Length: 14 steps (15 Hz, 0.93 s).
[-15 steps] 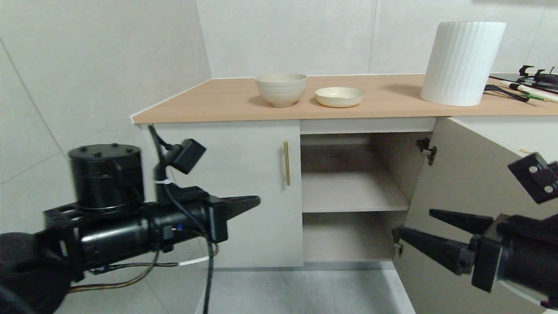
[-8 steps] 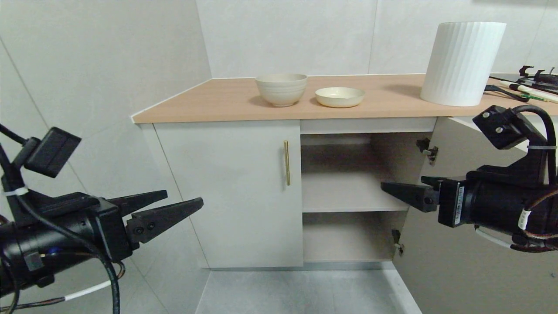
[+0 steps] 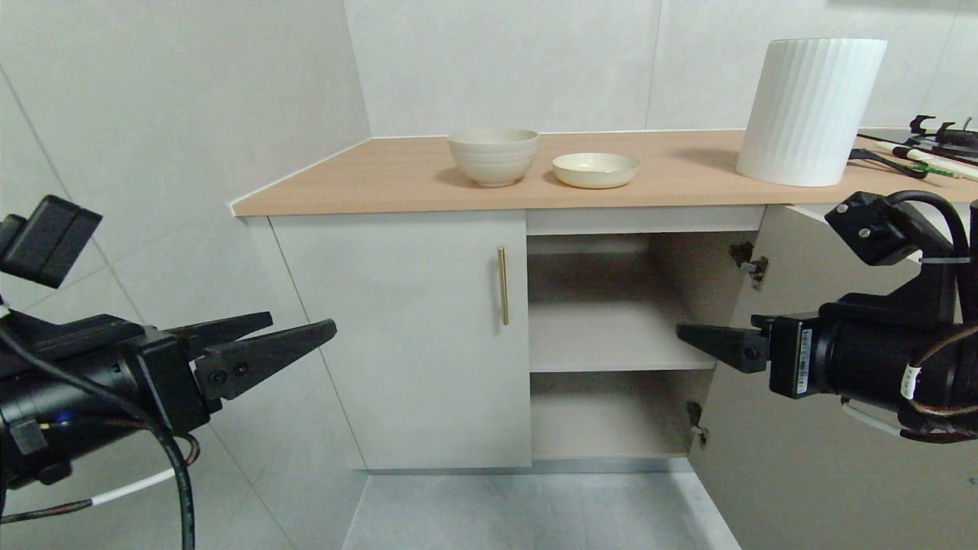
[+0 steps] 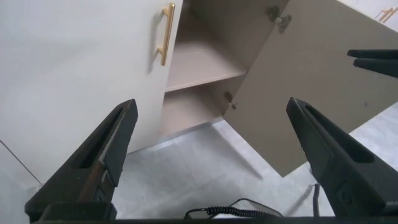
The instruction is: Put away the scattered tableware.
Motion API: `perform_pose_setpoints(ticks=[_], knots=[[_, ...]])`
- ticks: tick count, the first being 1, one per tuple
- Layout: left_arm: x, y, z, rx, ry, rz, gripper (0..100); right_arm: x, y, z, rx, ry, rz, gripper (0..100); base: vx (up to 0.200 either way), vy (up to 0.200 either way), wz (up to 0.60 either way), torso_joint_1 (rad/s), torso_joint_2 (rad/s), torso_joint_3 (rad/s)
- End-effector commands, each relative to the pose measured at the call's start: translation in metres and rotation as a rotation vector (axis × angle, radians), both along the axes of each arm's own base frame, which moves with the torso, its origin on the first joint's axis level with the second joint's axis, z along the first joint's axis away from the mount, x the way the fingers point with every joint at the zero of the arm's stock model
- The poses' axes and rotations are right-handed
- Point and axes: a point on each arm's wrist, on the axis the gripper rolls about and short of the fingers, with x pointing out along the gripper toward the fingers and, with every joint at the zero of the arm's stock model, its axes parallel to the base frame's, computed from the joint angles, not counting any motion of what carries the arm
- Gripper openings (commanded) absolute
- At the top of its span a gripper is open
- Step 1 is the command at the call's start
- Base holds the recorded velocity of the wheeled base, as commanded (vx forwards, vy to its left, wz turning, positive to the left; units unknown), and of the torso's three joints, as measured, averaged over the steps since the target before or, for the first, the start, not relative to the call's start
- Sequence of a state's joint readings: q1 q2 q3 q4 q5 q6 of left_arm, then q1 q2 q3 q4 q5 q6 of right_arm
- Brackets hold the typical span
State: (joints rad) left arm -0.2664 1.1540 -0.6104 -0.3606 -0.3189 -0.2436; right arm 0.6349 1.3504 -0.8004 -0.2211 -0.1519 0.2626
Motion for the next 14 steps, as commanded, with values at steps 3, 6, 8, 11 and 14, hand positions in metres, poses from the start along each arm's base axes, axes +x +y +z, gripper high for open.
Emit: perform_pose_setpoints(ticks=[3, 6, 8, 11, 14], knots=[[0.003, -0.001, -0.002, 0.003, 0.009, -0.002, 100, -0.008, -0.006, 0.003, -0.024, 0.035, 0.000, 100, 0.200, 0.000, 0.00, -0.001, 0.00, 0.004], [0.003, -0.001, -0.002, 0.004, 0.011, -0.002, 100, -0.013, -0.009, 0.004, -0.012, 0.035, 0.022, 100, 0.200, 0.000, 0.00, 0.004, 0.00, -0.001], [0.004, -0.001, -0.002, 0.005, 0.014, -0.001, 100, -0.014, -0.009, 0.003, -0.013, 0.042, 0.031, 100, 0.200, 0.000, 0.00, 0.002, 0.00, 0.002], [0.006, -0.002, -0.005, 0.008, 0.026, -0.002, 100, -0.014, -0.010, 0.000, -0.018, 0.052, 0.035, 100, 0.200, 0.000, 0.00, 0.002, 0.00, 0.001], [0.007, -0.002, -0.005, 0.009, 0.029, -0.002, 100, -0.013, -0.009, -0.002, -0.024, 0.061, 0.043, 100, 0.200, 0.000, 0.00, -0.001, 0.00, 0.004]])
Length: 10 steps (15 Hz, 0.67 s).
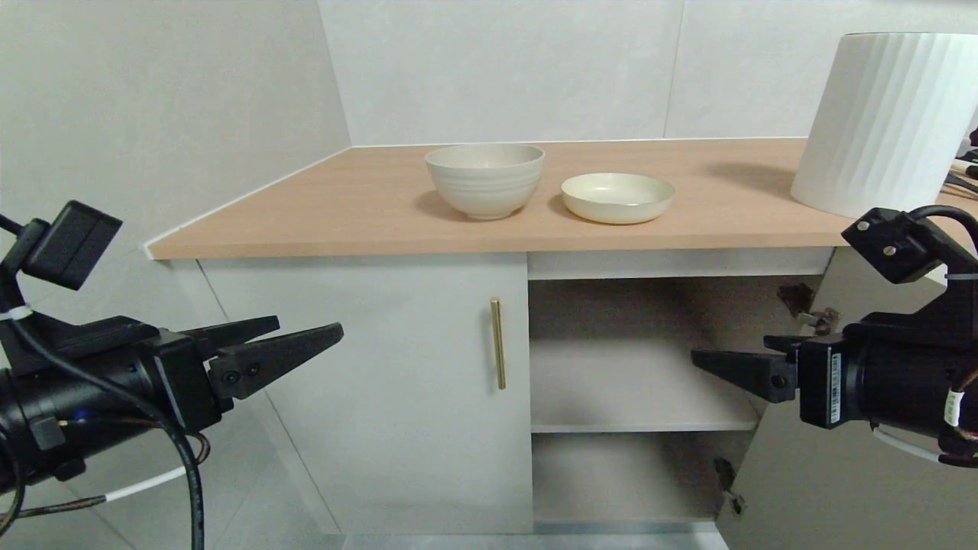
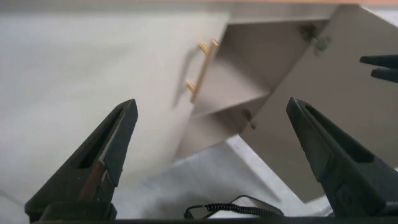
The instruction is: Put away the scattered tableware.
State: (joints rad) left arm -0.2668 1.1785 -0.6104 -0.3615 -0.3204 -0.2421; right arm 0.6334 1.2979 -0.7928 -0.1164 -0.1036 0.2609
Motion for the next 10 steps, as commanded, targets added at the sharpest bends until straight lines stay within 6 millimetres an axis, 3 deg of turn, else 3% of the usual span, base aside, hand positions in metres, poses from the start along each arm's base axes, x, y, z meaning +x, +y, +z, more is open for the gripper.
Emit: perform_pose_setpoints(ticks=[1, 10], knots=[[0.0018, -0.0005, -0.0019, 0.002, 0.009, 0.000, 100, 0.0008, 0.0006, -0.0012, -0.007, 0.002, 0.001, 100, 0.200, 0.000, 0.00, 0.002, 0.00, -0.002], [0.0018, -0.0005, -0.0022, 0.001, 0.007, -0.002, 100, 0.0003, 0.0003, -0.0039, -0.020, 0.006, 0.006, 100, 0.000, 0.000, 0.00, 0.000, 0.00, 0.000]])
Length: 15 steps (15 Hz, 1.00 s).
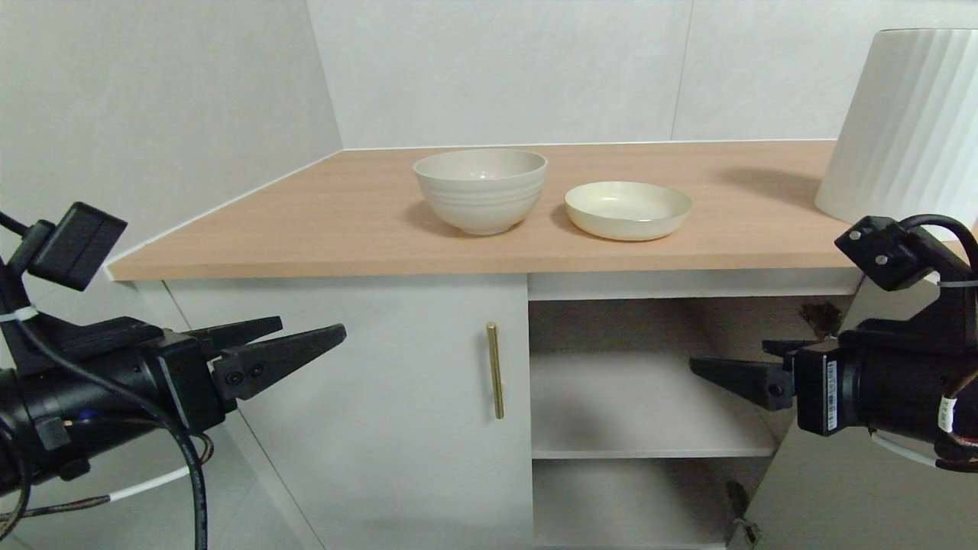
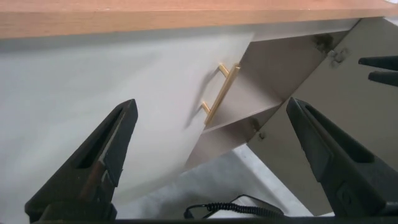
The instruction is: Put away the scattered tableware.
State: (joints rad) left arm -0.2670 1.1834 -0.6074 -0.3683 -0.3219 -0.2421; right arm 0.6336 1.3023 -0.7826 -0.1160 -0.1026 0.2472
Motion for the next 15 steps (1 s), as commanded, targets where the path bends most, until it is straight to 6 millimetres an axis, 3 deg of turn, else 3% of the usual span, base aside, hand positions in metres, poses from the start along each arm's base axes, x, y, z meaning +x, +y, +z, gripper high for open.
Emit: perform_pose_setpoints(ticks=[1, 6, 15], knots=[[0.0014, -0.0004, -0.0017, 0.002, 0.008, 0.000, 100, -0.0001, -0.0001, -0.0004, -0.001, 0.001, 0.000, 100, 0.000, 0.000, 0.00, 0.000, 0.00, 0.000], [0.0010, -0.0006, -0.0014, 0.001, 0.007, -0.003, 100, -0.0003, 0.0001, -0.0009, -0.003, 0.001, 0.002, 100, 0.000, 0.000, 0.00, 0.037, -0.18, -0.176], [0.0013, -0.0007, -0.0017, 0.002, 0.009, -0.003, 100, 0.0012, 0.0011, -0.0041, -0.008, 0.015, 0.010, 100, 0.000, 0.000, 0.00, 0.180, -0.48, -0.287]])
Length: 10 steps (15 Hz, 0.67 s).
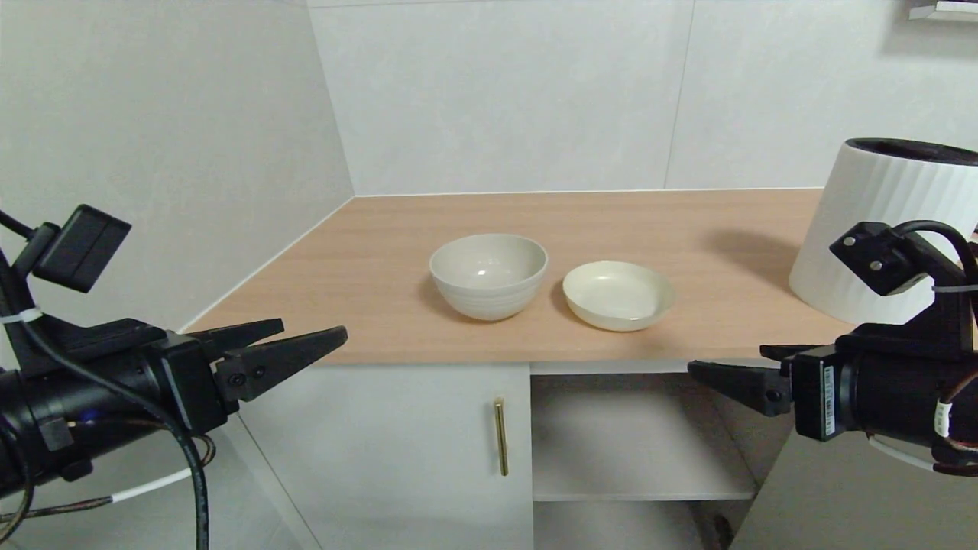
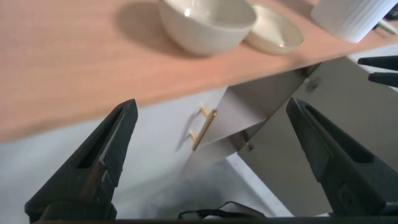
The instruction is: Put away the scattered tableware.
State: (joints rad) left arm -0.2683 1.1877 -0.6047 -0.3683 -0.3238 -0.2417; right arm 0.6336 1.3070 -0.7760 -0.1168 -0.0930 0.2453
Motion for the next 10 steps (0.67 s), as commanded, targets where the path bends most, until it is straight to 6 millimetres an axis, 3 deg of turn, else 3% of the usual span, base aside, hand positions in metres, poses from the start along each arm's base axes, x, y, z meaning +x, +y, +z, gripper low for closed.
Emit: perform_pose_setpoints(ticks=[1, 5, 7, 10], knots=[[0.001, 0.000, 0.000, 0.000, 0.003, 0.000, 100, 0.001, 0.001, -0.001, -0.003, 0.005, 0.001, 100, 0.000, 0.000, 0.00, 0.203, -0.48, -0.286], [0.003, -0.001, -0.001, 0.002, 0.008, 0.000, 100, 0.001, 0.001, -0.002, -0.006, 0.009, 0.007, 100, 0.000, 0.000, 0.00, 0.209, -0.48, -0.279], [0.013, -0.001, 0.008, -0.006, -0.006, 0.021, 100, 0.002, 0.002, -0.002, -0.007, 0.003, 0.023, 100, 0.000, 0.000, 0.00, 0.198, -0.45, -0.244], [0.028, -0.005, 0.014, -0.022, 0.017, 0.020, 100, 0.014, 0.011, 0.001, -0.017, -0.020, 0.047, 100, 0.000, 0.000, 0.00, 0.064, -0.14, -0.079]])
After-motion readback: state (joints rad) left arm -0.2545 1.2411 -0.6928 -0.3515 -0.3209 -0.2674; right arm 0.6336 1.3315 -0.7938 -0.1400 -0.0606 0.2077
